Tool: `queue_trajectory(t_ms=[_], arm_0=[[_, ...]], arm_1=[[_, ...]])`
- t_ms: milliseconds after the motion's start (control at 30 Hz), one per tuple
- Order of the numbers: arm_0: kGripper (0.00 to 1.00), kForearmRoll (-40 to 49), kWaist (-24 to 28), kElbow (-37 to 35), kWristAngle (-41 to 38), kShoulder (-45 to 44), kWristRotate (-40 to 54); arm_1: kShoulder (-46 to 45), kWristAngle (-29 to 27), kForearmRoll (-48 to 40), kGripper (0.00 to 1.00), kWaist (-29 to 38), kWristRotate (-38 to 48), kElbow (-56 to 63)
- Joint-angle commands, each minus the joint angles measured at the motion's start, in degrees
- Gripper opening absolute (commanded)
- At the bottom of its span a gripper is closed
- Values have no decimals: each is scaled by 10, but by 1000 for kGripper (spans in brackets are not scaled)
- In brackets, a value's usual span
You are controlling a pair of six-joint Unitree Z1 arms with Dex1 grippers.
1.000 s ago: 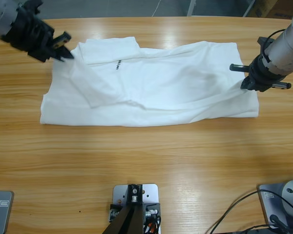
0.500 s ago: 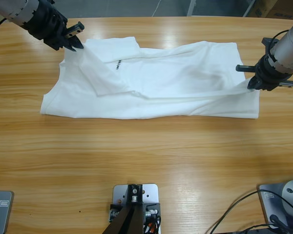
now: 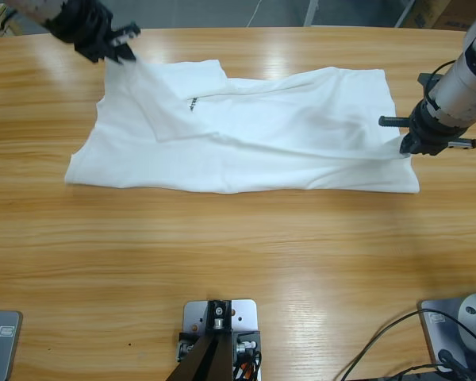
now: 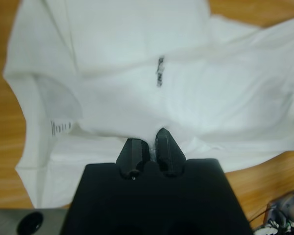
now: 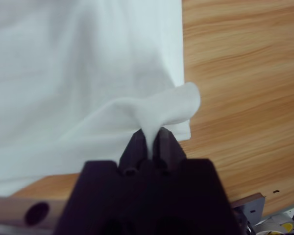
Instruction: Fold clothes
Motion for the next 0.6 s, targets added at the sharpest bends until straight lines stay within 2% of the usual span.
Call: queue_trajectory(t_ms=[33, 67, 100, 233, 267, 300, 333, 367, 500, 600], arm_0=[[0, 10, 6, -39, 11, 65, 6], [0, 16, 6, -39, 11, 68, 5], [0, 18, 6, -36, 11, 69, 4], [0, 27, 6, -23, 11, 72, 8], [112, 27, 6, -23, 14, 71, 9], [502, 27, 6, -22, 19, 68, 10], [813, 27, 5, -21, 22, 63, 14], [955, 32, 4, -22, 27, 56, 21], [968, 92, -12, -17, 70, 18, 51], [1000, 108, -48, 29, 96, -17, 85]], arm_1=[[25, 0, 3, 755, -10, -6, 21], [25, -1, 3, 938, -10, -10, 21], [25, -1, 3, 995, -10, -14, 20], [12, -21, 2, 1000, -10, -35, 21], [5, -25, 3, 1000, -10, -39, 22], [-4, -27, 3, 1000, -10, -42, 26], [-15, -29, 3, 1000, -10, -43, 32], [-28, -30, 3, 1000, -10, -43, 42], [-81, -13, -16, 989, -10, -36, 105], [-109, 17, -71, 985, -16, -20, 167]])
